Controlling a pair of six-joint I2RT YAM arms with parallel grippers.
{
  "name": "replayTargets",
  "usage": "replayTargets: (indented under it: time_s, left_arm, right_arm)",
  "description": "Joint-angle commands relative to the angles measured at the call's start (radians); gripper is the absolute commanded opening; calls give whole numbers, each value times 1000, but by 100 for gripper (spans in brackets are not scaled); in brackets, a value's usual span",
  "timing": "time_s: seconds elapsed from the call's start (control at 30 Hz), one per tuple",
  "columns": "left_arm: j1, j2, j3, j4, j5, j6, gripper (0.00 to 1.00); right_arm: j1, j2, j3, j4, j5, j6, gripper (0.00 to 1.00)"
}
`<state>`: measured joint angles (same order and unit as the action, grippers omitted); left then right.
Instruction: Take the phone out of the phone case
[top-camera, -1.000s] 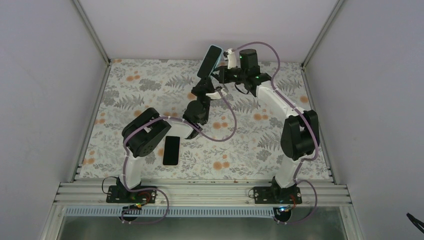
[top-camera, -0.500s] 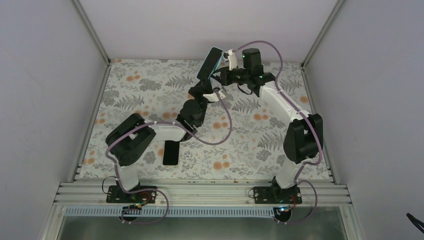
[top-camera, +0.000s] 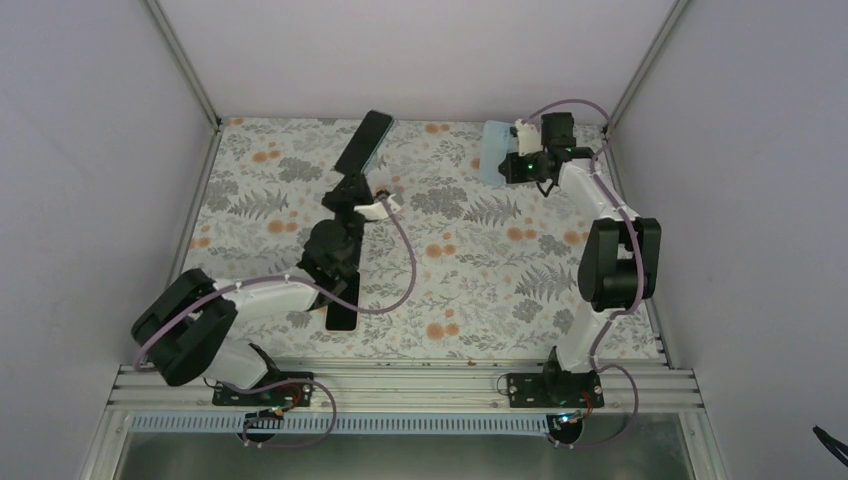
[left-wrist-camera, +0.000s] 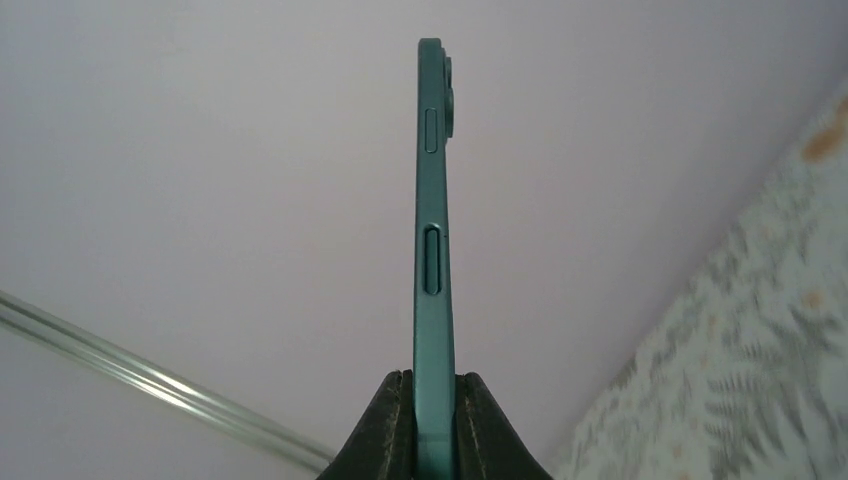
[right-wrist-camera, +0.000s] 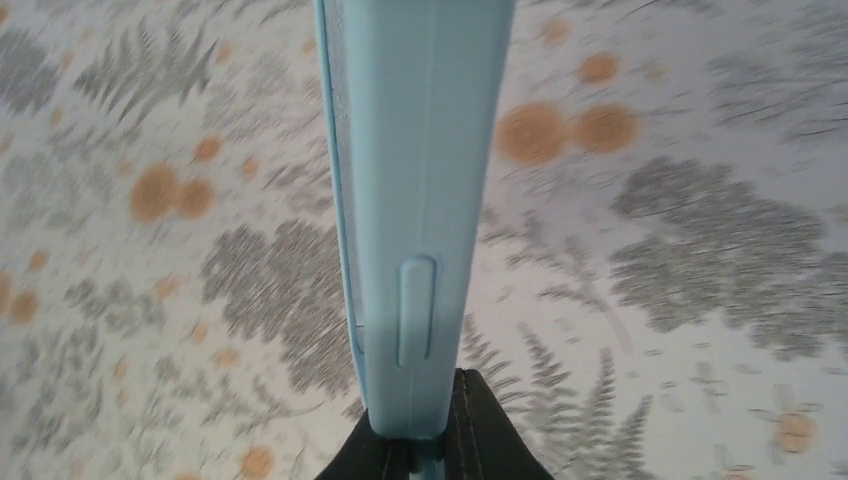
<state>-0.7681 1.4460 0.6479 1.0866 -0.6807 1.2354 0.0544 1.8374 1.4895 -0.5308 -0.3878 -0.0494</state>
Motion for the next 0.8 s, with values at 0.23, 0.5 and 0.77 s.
replayTargets:
  time_s: [0.23,0.5,0.77]
  left_arm:
    - [116,-411,-427,-271,-11,148,2]
    - [145,-536,-623,-385,-42,137,2]
    - [150,-398,-681,-302,-59,101,11]
  right_arm:
    - [50,37,-59,-445,-278,-331,4]
    - [84,17,-253,-524,-378,-473,4]
    - [105,3,-335,-448,-338,-410,4]
